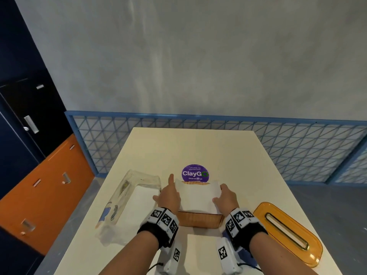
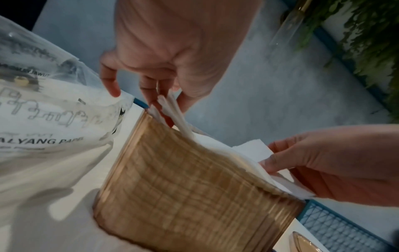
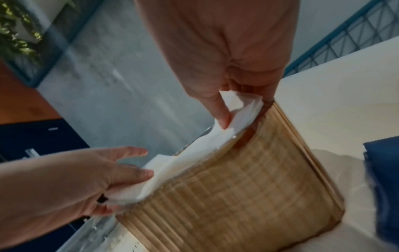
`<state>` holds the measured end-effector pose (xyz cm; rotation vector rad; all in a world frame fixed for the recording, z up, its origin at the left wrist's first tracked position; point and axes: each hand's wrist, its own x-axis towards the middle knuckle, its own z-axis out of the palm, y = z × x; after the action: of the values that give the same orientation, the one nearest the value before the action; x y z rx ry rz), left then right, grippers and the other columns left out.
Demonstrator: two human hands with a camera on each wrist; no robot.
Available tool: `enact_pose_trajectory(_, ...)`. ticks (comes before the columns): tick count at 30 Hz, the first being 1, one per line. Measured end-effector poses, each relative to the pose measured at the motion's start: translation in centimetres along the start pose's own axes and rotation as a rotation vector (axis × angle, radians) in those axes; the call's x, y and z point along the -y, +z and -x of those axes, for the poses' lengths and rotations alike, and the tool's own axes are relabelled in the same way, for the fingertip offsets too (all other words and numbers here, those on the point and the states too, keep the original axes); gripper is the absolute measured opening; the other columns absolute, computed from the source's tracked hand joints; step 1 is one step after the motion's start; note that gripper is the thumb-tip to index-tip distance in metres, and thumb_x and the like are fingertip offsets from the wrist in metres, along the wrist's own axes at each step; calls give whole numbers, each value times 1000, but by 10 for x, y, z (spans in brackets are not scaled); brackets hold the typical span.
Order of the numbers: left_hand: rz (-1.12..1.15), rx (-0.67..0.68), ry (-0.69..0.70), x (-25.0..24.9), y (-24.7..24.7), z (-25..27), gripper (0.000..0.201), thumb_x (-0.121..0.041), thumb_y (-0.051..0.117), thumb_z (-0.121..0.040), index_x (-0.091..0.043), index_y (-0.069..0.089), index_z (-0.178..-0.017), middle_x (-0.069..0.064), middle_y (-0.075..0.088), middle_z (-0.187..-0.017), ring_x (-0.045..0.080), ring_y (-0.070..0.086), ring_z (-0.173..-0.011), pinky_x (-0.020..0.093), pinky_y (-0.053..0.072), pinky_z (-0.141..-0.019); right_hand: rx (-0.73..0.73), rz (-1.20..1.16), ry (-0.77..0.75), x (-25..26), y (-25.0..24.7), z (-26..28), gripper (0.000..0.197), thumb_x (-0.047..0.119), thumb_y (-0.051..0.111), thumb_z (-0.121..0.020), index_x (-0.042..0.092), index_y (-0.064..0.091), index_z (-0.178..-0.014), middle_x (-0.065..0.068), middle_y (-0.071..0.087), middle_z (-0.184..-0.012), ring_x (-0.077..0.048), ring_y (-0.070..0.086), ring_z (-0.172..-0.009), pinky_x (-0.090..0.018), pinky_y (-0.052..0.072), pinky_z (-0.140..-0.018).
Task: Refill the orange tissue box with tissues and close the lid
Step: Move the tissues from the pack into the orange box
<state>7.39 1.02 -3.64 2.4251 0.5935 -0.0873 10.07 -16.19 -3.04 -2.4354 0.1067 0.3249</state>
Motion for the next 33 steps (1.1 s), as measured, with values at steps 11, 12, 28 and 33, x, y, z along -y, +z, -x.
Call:
enact_pose_trajectory(11, -601, 160, 559, -8, -13, 8, 54, -29, 55, -92, -39, 34, -141, -7, 28, -151, 18, 26, -139, 60, 13, -110, -26, 545, -510, 3, -3, 10, 54, 29, 58, -89, 27, 39, -139, -3, 39, -143, -25, 43, -128, -45, 35, -101)
enact_pose_trajectory(12, -626, 243, 549, -8, -14, 6, 55, -30, 56, -91, -40, 35, -141, -7, 28, -153, 17, 24, -141, 63, 8, -110, 98, 598, -486, 4, -3, 9, 53, 35, 54, -91, 32, 35, -141, 2, 36, -146, -21, 38, -133, -49, 27, -108)
enact_pose_trajectory(28, -615, 219, 525, 3, -22, -2, 52, -36, 55, -91, -37, 37, -140, -3, 38, -147, 14, 32, -139, 70, -9, -106, 311, 757, -341, -3, -19, -11, 53, 36, 46, -95, 40, 26, -144, 4, 23, -156, -20, 28, -141, -60, 4, -113)
enact_pose_trajectory(33, -299, -270, 310, 56, -38, -20, 31, -23, 47, -96, -25, 56, -126, -1, 53, -132, 20, 50, -122, 50, 26, -109, -81, 484, -397, -17, -21, -18, 39, 29, 40, -98, 30, 44, -136, 2, 46, -137, -19, 45, -125, -36, 38, -101)
